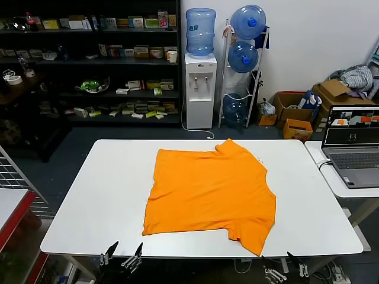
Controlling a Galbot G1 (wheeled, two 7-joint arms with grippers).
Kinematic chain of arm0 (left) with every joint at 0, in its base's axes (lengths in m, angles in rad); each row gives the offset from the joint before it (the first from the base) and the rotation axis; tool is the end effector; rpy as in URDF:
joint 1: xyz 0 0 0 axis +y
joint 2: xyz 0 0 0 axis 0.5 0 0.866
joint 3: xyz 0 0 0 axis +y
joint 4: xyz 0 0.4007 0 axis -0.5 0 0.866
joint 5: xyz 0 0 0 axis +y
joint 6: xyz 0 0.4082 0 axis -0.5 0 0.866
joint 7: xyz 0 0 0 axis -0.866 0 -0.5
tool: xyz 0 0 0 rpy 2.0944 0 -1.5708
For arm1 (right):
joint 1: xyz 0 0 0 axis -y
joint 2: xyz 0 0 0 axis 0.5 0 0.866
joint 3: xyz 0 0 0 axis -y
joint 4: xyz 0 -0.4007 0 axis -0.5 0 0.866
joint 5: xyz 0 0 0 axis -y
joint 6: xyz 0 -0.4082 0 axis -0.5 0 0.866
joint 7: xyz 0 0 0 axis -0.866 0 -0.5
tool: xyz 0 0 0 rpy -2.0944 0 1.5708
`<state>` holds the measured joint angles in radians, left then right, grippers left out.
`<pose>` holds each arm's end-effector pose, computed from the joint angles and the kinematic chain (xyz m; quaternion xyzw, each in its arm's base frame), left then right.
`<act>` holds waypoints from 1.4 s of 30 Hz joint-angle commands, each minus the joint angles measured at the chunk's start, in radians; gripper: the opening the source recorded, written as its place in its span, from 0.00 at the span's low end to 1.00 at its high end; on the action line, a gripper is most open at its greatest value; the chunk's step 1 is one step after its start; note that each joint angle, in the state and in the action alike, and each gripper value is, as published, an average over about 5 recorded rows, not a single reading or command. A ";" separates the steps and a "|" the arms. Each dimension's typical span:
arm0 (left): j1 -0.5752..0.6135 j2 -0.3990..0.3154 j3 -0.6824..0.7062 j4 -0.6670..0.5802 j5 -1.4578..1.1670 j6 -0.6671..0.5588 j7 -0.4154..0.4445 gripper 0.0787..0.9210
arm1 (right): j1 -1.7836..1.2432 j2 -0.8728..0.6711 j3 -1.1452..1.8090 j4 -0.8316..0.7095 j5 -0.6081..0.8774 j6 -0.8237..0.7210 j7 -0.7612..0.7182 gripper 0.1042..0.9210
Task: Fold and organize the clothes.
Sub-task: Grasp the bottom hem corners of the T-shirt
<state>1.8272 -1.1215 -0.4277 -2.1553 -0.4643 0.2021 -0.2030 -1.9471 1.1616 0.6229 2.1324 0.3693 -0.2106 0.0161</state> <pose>0.1198 0.0469 -0.3607 -0.0575 -0.9664 0.0432 0.2467 0.0927 -0.1044 -0.3654 0.0607 -0.9601 0.0126 0.2726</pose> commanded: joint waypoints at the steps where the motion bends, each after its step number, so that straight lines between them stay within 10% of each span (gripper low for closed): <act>1: -0.012 0.005 0.004 0.006 -0.002 0.003 0.007 0.88 | 0.011 0.001 -0.004 0.000 -0.002 0.008 0.009 0.88; 29: -0.313 -0.042 0.108 0.305 -0.028 0.016 0.040 0.88 | 0.315 0.088 -0.207 -0.232 -0.101 -0.051 0.091 0.87; 42: -0.301 -0.051 0.144 0.295 -0.015 0.009 0.044 0.52 | 0.283 0.089 -0.205 -0.210 -0.112 -0.015 0.097 0.45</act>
<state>1.5410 -1.1687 -0.2987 -1.8806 -0.4850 0.2127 -0.1600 -1.6711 1.2473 0.4272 1.9306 0.2649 -0.2352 0.1088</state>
